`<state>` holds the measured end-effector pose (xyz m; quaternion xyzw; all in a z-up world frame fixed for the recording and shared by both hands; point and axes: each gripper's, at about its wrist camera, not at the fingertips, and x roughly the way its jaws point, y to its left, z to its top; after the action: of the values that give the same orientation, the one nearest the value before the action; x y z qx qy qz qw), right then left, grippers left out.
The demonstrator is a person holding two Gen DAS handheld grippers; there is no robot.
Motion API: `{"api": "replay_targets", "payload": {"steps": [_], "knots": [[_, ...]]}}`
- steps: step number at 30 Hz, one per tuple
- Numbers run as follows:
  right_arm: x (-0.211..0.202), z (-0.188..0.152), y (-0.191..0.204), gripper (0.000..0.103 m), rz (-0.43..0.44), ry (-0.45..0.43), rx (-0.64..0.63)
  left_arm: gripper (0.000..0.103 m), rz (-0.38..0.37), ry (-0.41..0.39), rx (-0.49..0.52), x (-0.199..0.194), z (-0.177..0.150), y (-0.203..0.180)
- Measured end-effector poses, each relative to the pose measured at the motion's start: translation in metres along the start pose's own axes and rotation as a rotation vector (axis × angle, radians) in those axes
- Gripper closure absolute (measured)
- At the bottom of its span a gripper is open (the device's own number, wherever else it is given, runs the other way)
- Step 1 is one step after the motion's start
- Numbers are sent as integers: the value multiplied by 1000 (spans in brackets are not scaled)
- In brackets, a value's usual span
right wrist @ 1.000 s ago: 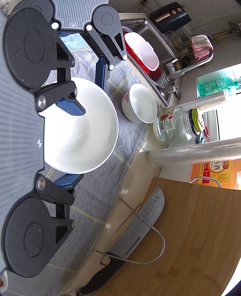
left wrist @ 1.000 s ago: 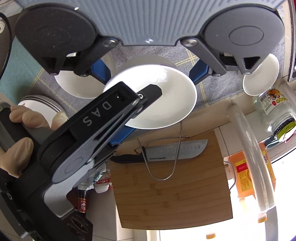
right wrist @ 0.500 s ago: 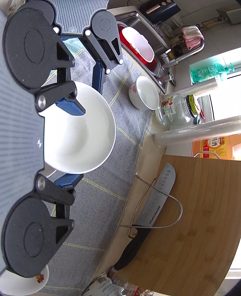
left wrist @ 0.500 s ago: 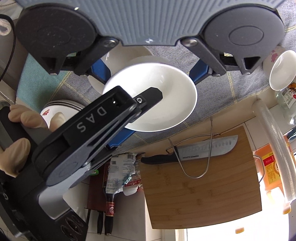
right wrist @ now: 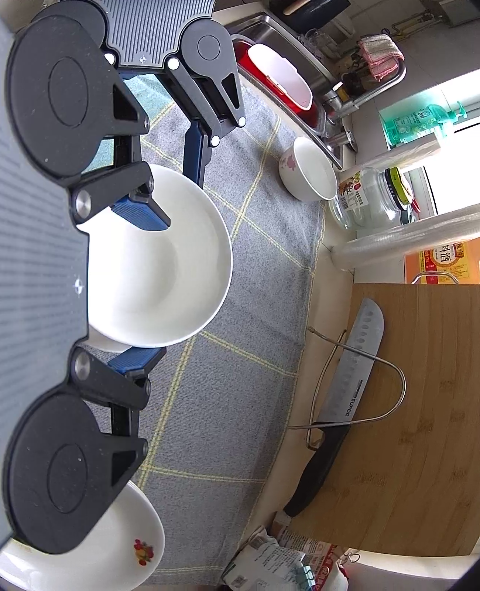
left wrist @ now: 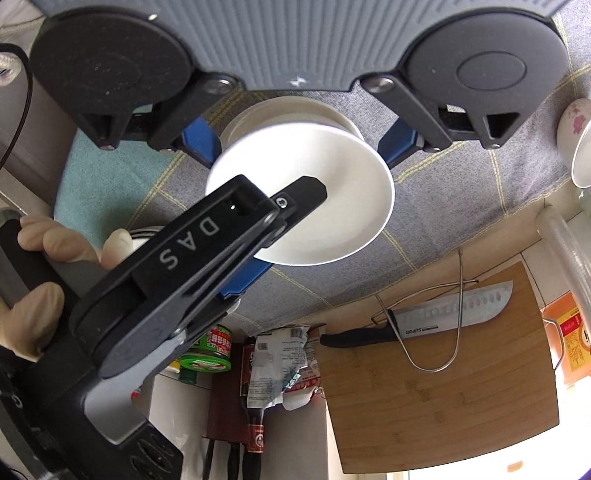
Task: Organize plates and bowls
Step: 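Lower the second bowl into the first bowl and open the right gripper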
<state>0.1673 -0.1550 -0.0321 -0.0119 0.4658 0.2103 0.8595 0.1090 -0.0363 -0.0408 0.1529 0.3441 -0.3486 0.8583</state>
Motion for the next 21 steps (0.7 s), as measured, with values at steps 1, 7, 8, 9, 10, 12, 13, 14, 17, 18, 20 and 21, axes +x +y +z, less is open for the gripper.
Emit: {"api": "replay_targets", "payload": {"steps": [1, 7, 8, 9, 10, 12, 13, 14, 17, 18, 20, 21], "knots": [[1, -2, 0, 31, -1, 3, 3, 12, -1, 1, 3, 1, -1, -1], [5, -7, -1, 31, -4, 15, 8, 12, 4, 12, 23, 6, -8, -4], [6, -8, -1, 31, -4, 17, 8, 12, 3, 14, 26, 7, -8, -5], [6, -9, -1, 31, -7, 19, 7, 12, 2, 14, 28, 7, -9, -5], [7, -9, -1, 31, -9, 20, 6, 12, 3, 15, 29, 7, -9, -5], [7, -9, -2, 31, -9, 23, 8, 12, 3, 17, 32, 9, -9, -6], [8, -9, -2, 31, -9, 24, 9, 12, 3, 18, 33, 9, -10, -6], [8, -9, -2, 31, -9, 25, 8, 12, 2, 18, 33, 9, -9, -5], [9, -9, -3, 31, -10, 29, 5, 12, 0, 22, 33, 10, -9, -6], [10, -8, -3, 31, -11, 30, 4, 12, 0, 24, 33, 10, -9, -5], [10, -8, -3, 31, -10, 30, 5, 12, -2, 30, 32, 12, -9, -6], [10, -9, -3, 31, -9, 30, 5, 12, -4, 33, 30, 12, -10, -6]]}}
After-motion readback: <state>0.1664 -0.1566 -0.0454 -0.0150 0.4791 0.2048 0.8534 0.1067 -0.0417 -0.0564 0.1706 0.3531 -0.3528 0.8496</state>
